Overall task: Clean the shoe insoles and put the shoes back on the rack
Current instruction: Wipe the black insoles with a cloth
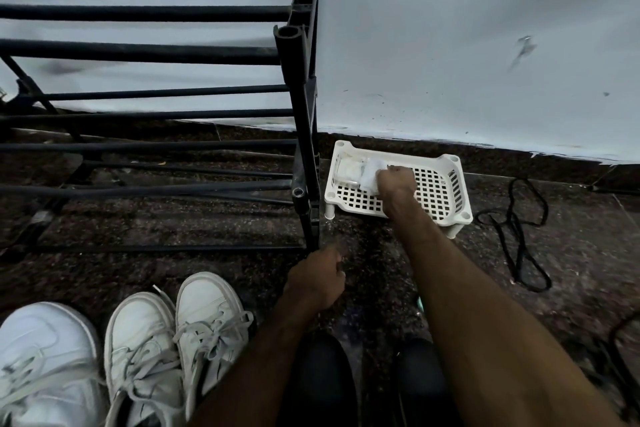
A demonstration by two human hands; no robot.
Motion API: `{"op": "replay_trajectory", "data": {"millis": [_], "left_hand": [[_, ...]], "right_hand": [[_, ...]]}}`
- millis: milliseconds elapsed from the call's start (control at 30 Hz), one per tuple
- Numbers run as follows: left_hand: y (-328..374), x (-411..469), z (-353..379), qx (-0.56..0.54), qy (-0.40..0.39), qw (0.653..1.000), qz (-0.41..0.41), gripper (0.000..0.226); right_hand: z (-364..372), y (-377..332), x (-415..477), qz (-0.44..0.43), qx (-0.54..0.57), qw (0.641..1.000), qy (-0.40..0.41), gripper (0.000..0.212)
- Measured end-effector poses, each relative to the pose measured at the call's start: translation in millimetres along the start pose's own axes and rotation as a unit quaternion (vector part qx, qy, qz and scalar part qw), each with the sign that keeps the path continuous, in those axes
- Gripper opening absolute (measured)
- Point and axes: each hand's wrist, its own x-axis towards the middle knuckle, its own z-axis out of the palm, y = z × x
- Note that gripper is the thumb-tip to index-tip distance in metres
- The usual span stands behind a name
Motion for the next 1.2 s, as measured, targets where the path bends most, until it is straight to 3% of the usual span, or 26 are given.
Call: {"op": "replay_trajectory", "data": {"millis": [133,300,467,533,633,733,800,1000,1200], "left_hand": [[7.1,-14.3,-10.2,0.045,-0.031,0.998,-0.010,0.025],[-5.0,-56.7,-2.5,0.117,-0.089,0.988,-0.036,0.035],[-40.7,-119.7,38.4,0.151,-0.026,0.987,-0.056,0.057],[-43.1,-135.5,48.0,0.128,0.017,0.988,-0.088,0.059],[-36.3,-151.8,52.5,0.074,0.040,0.986,-0.143,0.057],[-35.8,-157.6,55.0,-0.022,0.031,0.982,-0.186,0.041],[-32.4,-163.4,54.7,-0.146,0.025,0.969,-0.197,0.019],[-15.7,-199.2,26.2,-0.477,0.011,0.857,-0.193,0.007],[27.9,-235.7,-19.0,-0.718,0.029,0.675,-0.166,0.034]], "right_hand": [[-23.0,-11.6,-37.1,-0.018,0.055,0.998,-0.006,0.033],[-67.8,6.4,-111.8,-0.044,0.041,0.997,-0.048,0.034],[-122.1,72.7,-227.2,0.031,0.168,0.969,-0.180,0.023],[-138.8,108.6,-262.9,0.096,0.207,0.950,-0.214,0.027],[-155.3,143.9,-296.6,0.182,0.223,0.936,-0.201,0.028],[-161.4,154.7,-311.5,0.183,0.199,0.944,-0.189,0.029],[-165.0,151.1,-315.7,0.155,0.170,0.955,-0.189,0.033],[-188.2,116.3,-332.4,0.116,0.213,0.957,-0.160,0.023],[-203.4,58.4,-368.1,0.045,0.259,0.947,-0.187,0.023]]}}
